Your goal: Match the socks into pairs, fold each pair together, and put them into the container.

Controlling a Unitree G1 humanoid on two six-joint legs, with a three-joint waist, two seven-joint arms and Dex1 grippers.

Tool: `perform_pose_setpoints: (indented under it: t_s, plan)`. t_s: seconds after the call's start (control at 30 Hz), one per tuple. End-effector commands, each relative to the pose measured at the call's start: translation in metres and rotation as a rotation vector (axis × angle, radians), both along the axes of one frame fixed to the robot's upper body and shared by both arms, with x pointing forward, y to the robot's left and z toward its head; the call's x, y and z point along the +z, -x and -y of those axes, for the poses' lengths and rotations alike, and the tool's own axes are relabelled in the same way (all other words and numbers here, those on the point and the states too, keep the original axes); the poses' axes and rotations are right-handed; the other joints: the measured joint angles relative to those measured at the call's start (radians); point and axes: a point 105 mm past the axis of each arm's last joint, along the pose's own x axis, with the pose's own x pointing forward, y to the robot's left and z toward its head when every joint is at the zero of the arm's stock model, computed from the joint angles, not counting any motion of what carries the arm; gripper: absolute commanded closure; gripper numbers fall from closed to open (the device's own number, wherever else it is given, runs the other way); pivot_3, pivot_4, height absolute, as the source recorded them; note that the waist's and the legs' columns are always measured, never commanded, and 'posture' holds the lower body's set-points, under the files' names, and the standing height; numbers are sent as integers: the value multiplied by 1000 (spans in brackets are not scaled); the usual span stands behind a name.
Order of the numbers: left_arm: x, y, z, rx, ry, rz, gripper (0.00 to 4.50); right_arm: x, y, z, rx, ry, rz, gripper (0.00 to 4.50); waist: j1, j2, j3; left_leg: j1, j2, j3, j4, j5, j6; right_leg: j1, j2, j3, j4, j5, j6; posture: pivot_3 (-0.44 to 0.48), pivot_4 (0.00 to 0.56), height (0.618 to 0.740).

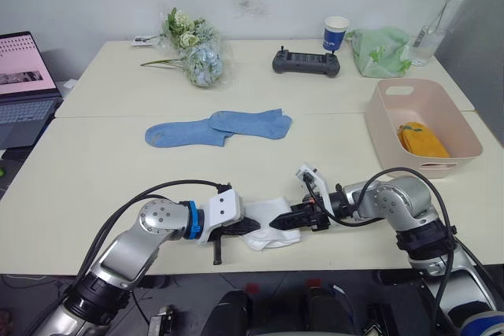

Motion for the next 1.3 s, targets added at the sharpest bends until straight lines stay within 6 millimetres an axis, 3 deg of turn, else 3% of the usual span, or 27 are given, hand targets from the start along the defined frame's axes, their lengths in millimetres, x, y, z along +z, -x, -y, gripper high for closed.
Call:
perform_pose_setpoints:
  t_s: [0.03,0.1,0.23,0.4,0.5,0.6,0.73,0.9,1.0,1.07,1.3]
  plan:
    - [-6,-3,-10,48,-31,-10,4500,9,0,-3,23,-34,30,3652,0,0,0,0,0,0,0,0,0,0,0,0,0,0,0,0,150,740]
    - [0,-3,-7,43,-8,3,4500,10,0,-2,23,-34,35,4346,0,0,0,0,0,0,0,0,0,0,0,0,0,0,0,0,150,740]
    - [36,0,2,42,148,4,4500,23,-7,6,-6,-52,89,4468,0,0,0,-1,0,0,0,0,0,-1,0,0,0,0,0,0,150,740]
    - [85,2,-1,57,298,-12,3310,68,-23,22,-64,-114,283,4500,1,0,0,-4,0,0,1,0,0,-4,0,0,0,0,0,0,150,740]
    - [122,-11,0,90,393,35,2400,102,-49,45,-194,-62,519,4500,2,-1,1,-4,0,0,1,0,0,-4,0,0,1,0,0,0,150,740]
    - [158,-27,12,96,479,115,1415,135,-71,79,-318,71,774,4500,8,-1,1,-4,-1,0,2,0,0,-3,0,-1,0,0,0,0,150,740]
    - [188,-41,36,58,506,216,197,174,-94,134,-473,299,1046,4500,4,-2,1,-5,-1,2,2,0,0,-3,-1,-1,-1,0,0,0,150,740]
    - [208,-57,70,-6,516,298,30,201,-111,208,-478,747,1346,4500,1,-2,1,-5,0,6,1,0,0,-4,-1,0,-1,0,0,0,150,740]
    - [223,-67,89,-19,534,353,30,201,-120,242,-355,1033,1443,4500,-1,-2,1,-5,0,11,1,0,0,-4,-1,1,0,0,0,0,150,740]
    - [231,-71,101,-25,549,381,30,188,-124,257,-235,1166,1443,4500,-5,-2,1,-5,0,13,1,0,0,-5,-1,2,0,0,0,0,150,740]
    - [226,-69,115,-62,544,394,30,138,-129,272,37,1289,1330,4500,-26,-2,2,-5,1,18,0,0,-1,-7,-1,5,0,0,1,0,150,740]
